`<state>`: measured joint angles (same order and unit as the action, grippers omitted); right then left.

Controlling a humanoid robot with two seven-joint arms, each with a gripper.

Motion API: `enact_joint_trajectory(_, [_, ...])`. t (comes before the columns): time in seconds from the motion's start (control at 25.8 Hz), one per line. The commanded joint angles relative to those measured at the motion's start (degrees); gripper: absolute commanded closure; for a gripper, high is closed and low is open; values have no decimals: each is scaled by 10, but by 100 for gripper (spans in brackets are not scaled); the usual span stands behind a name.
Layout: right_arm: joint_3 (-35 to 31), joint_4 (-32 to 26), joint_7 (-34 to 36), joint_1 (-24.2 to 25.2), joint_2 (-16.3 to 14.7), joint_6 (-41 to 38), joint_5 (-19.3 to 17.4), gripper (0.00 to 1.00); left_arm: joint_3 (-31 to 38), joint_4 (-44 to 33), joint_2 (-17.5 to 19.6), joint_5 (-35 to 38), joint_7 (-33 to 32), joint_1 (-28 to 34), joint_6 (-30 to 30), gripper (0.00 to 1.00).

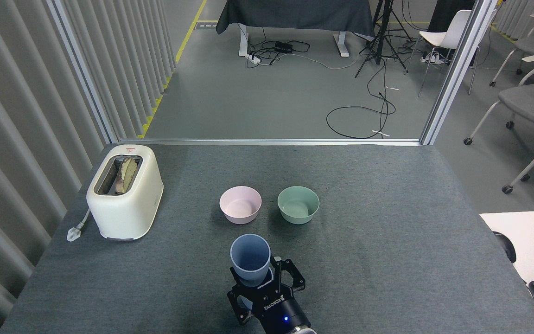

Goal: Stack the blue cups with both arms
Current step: 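Lower the held cup into the placed blue cup, then open the right gripper and withdraw it from the stacked cups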

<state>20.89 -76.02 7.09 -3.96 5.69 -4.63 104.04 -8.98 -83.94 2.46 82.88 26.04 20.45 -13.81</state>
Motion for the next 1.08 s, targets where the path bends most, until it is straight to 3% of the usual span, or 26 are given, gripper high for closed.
enact_joint_trajectory(0.0, [0, 10, 5, -1, 0, 8, -1, 31, 2, 0, 0, 0, 0, 0, 0, 0])
enact_joint_trajectory(0.19, [0, 10, 5, -1, 0, 8, -1, 27, 2, 0, 0, 0, 0, 0, -1, 0])
enact_joint_trajectory(0.31, [-2, 10, 5, -1, 0, 8, -3, 8, 4, 0, 0, 0, 0, -1, 0, 0])
enact_joint_trajectory(0.39, [-1, 10, 5, -1, 0, 8, -4, 1, 4, 0, 0, 0, 0, 0, 0, 0])
enact_joint_trajectory(0.58, [6, -9, 14, -1, 1, 3, -5, 0, 5, -1, 0, 0, 0, 0, 0, 0])
enact_joint_trajectory(0.89, [-10, -109, 52, -21, 6, 8, -24, 0, 5, -1, 1, 0, 0, 0, 0, 0])
enact_joint_trajectory(1.05, [-99, -109, 51, -15, -3, 2, -28, 0, 5, -3, 1, 0, 0, 0, 0, 0])
